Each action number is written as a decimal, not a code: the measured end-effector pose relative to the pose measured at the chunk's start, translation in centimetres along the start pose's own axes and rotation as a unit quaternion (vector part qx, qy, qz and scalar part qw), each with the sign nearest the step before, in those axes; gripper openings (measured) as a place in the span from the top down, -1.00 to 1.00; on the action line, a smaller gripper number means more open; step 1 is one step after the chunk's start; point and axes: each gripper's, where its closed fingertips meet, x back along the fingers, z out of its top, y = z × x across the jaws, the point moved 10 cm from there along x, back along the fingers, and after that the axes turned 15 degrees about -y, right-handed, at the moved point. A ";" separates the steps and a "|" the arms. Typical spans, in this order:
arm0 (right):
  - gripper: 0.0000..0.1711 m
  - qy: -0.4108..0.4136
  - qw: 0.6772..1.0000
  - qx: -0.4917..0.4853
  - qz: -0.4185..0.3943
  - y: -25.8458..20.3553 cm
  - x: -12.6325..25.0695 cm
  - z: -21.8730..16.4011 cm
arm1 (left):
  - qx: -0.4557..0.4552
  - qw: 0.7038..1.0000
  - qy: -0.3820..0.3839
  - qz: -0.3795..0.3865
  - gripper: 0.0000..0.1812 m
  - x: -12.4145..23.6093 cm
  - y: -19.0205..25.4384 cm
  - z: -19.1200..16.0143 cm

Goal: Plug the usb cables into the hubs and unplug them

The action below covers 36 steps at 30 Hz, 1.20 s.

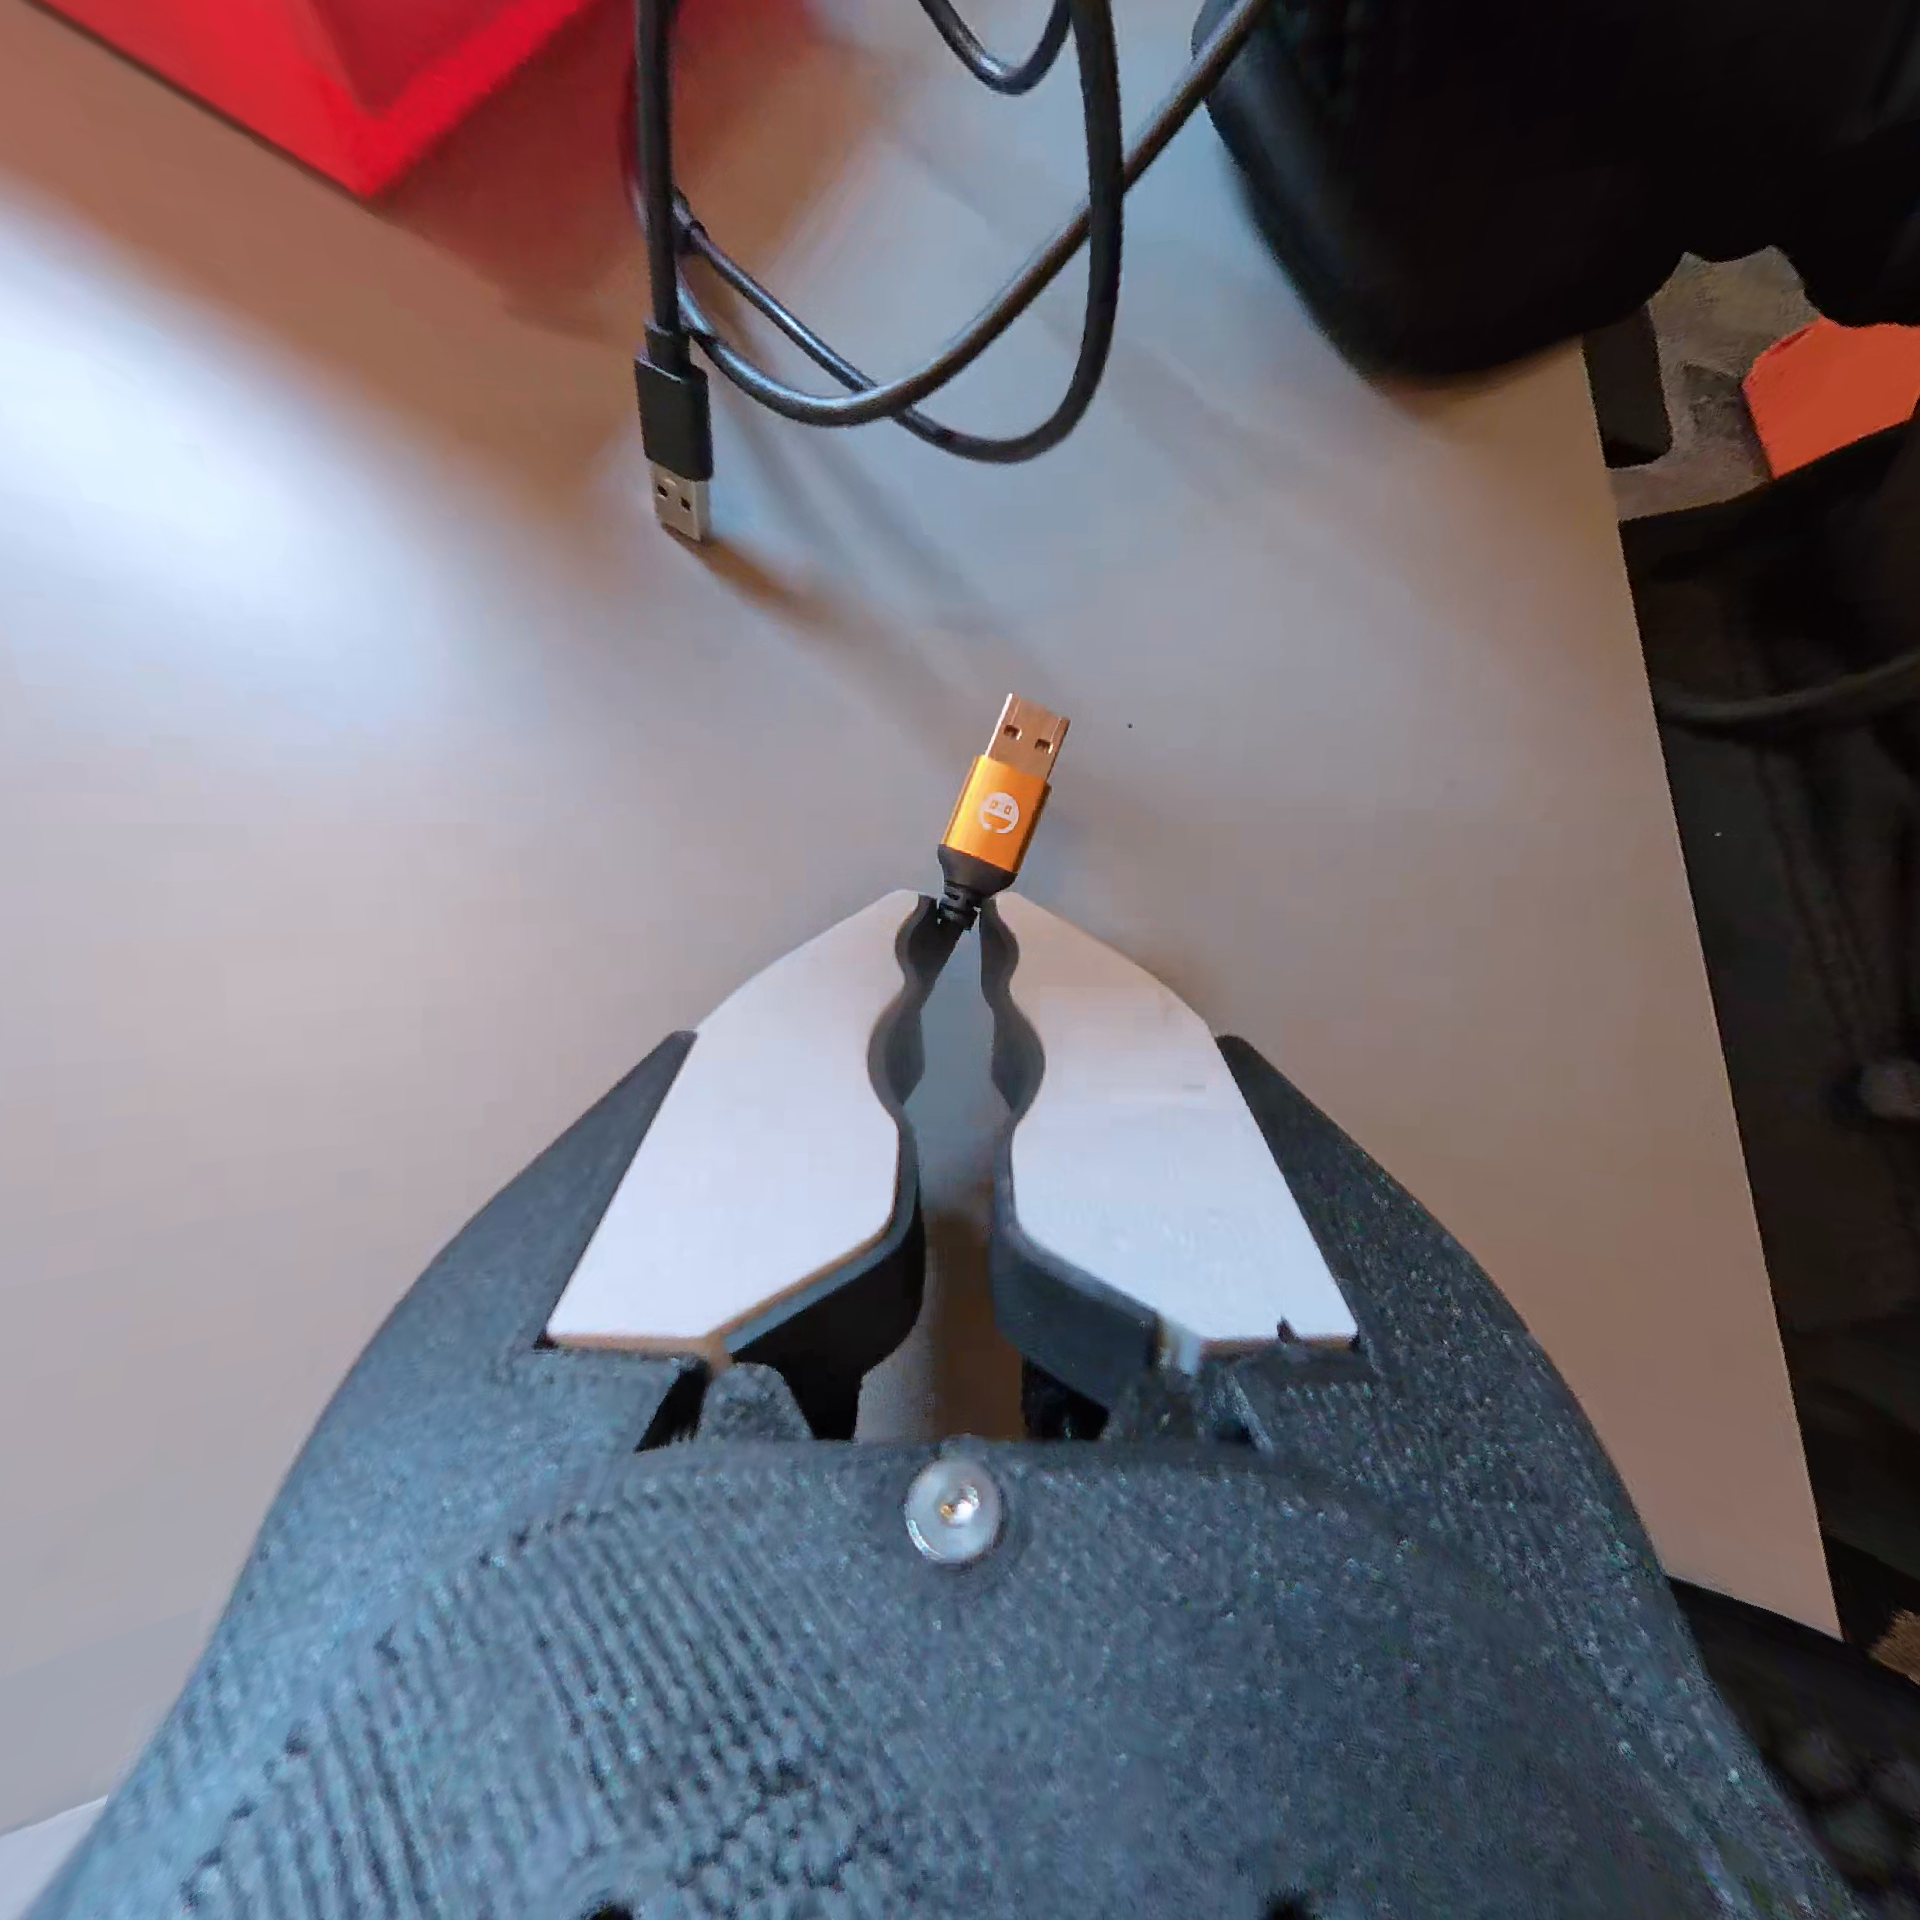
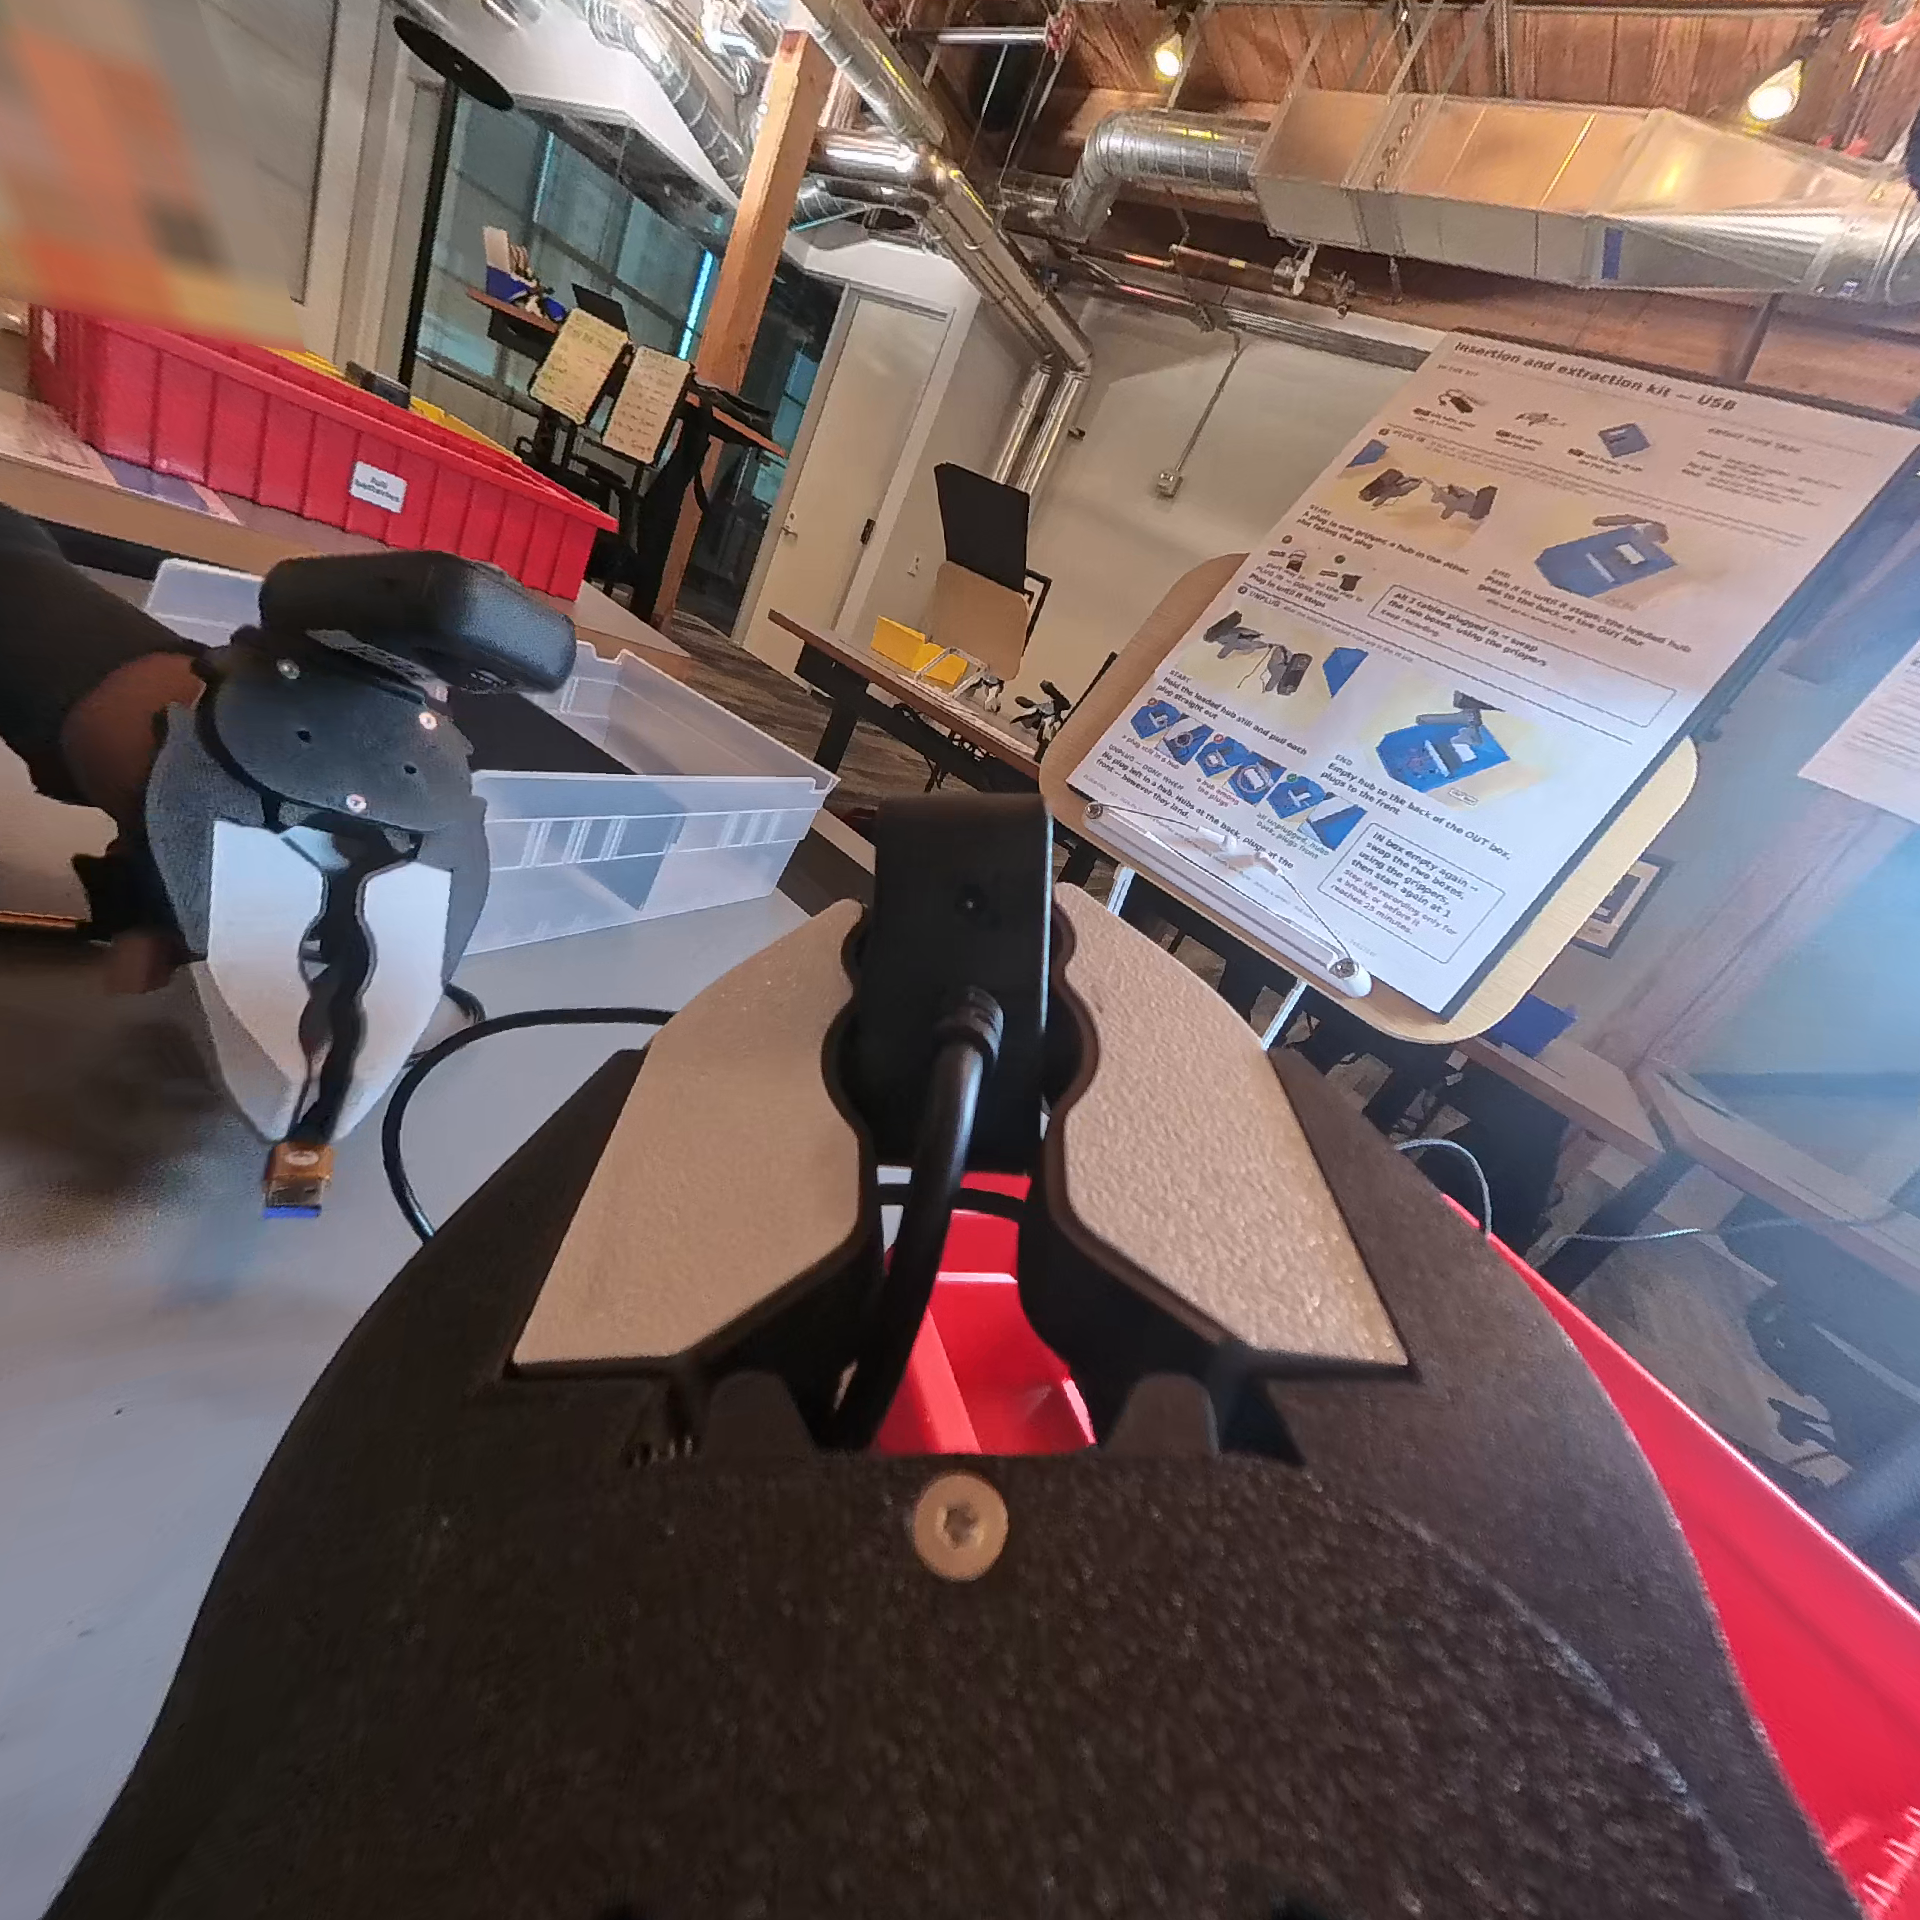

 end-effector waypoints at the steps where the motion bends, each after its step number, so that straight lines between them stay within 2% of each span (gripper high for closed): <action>1: 0.68 0.000 1.000 0.001 0.000 0.0 0.0 0.0 | -0.003 1.000 -0.002 0.005 0.91 0.1 0.0 0.0; 6: 0.68 0.001 1.000 0.002 -0.001 -0.1 0.1 0.1 | -0.047 0.994 -0.084 0.043 0.88 -1.0 0.1 0.1; 14: 0.68 0.000 1.000 0.000 0.000 0.0 0.0 0.0 | -0.139 0.973 -0.180 0.034 0.73 -1.2 0.3 1.6; 22: 0.68 -0.001 1.000 -0.001 -0.001 0.1 0.0 -0.1 | -0.196 0.949 -0.244 0.028 0.89 -1.6 -0.2 3.2; 27: 0.68 -0.001 1.000 -0.001 0.002 0.1 0.0 -0.2 | -0.195 0.963 -0.183 0.027 0.92 -2.4 0.4 3.4; 30: 0.68 -0.003 1.000 -0.001 0.002 0.2 0.1 -0.2 | -0.139 0.970 -0.146 0.134 0.92 -2.2 1.0 3.2; 32: 0.68 -0.007 1.000 -0.007 0.000 0.2 0.1 -0.3 | -0.078 0.979 -0.058 0.182 0.92 -0.4 1.8 3.4; 33: 0.68 -0.011 1.000 -0.013 -0.005 0.3 0.0 -0.3 | -0.050 0.974 -0.023 0.218 0.92 0.9 2.2 3.7; 36: 0.68 -0.020 0.998 -0.052 -0.030 0.4 -0.5 -0.4 | -0.013 0.932 0.059 0.356 0.92 4.3 3.9 4.6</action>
